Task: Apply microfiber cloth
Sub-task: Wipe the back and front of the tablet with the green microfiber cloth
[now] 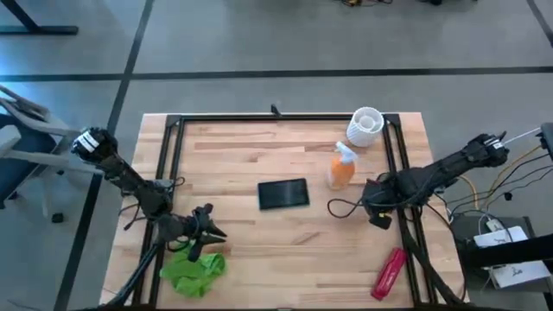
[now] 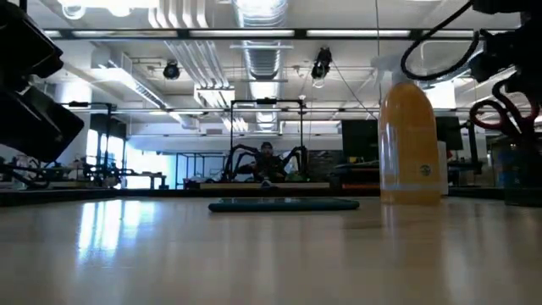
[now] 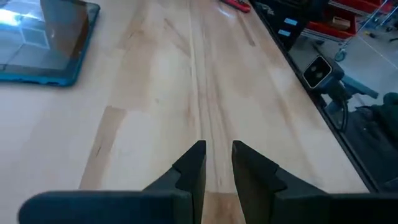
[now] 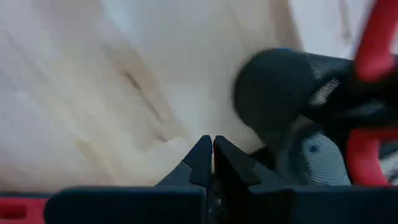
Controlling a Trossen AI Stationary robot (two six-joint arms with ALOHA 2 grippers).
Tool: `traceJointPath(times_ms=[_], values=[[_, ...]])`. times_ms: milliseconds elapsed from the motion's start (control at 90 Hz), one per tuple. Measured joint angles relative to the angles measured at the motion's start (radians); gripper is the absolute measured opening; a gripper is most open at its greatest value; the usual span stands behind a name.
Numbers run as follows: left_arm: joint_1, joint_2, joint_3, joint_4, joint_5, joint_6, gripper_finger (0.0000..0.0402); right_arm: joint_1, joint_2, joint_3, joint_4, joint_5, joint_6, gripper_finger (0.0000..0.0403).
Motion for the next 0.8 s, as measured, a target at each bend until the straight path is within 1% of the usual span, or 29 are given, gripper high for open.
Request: traceJointPath(times_ms=[89, 233, 311, 389, 567, 689, 800], values=[[0.002, 0.000, 0.000, 0.001, -0.001, 0.003, 0.0059, -0.041, 0.005, 0.000, -0.015, 0.054, -0.035, 0.0000], [0.008, 0.000, 0.000, 0.001, 0.000, 0.003, 0.0059, -0.133, 0.007, 0.000, -0.011, 0.101, -0.127, 0.0000], [0.009, 0.000, 0.000, 0.001, 0.021, 0.003, 0.0059, -0.188, 0.008, 0.000, -0.008, 0.147, -0.168, 0.0000], [0.008, 0.000, 0.000, 0.002, 0.042, 0.003, 0.0059, -0.247, 0.008, 0.000, -0.002, 0.174, -0.226, 0.0000], [0.011, 0.000, 0.000, 0.004, 0.042, 0.004, 0.0059, -0.384, 0.008, 0.000, 0.048, 0.273, -0.372, 0.0000], [0.013, 0.000, 0.000, 0.004, 0.042, 0.004, 0.0059, -0.465, 0.006, 0.000, 0.071, 0.281, -0.443, 0.0000], [0.013, 0.000, 0.000, 0.008, 0.024, 0.005, 0.0059, -0.477, -0.007, 0.008, 0.065, 0.277, -0.437, 0.0000]])
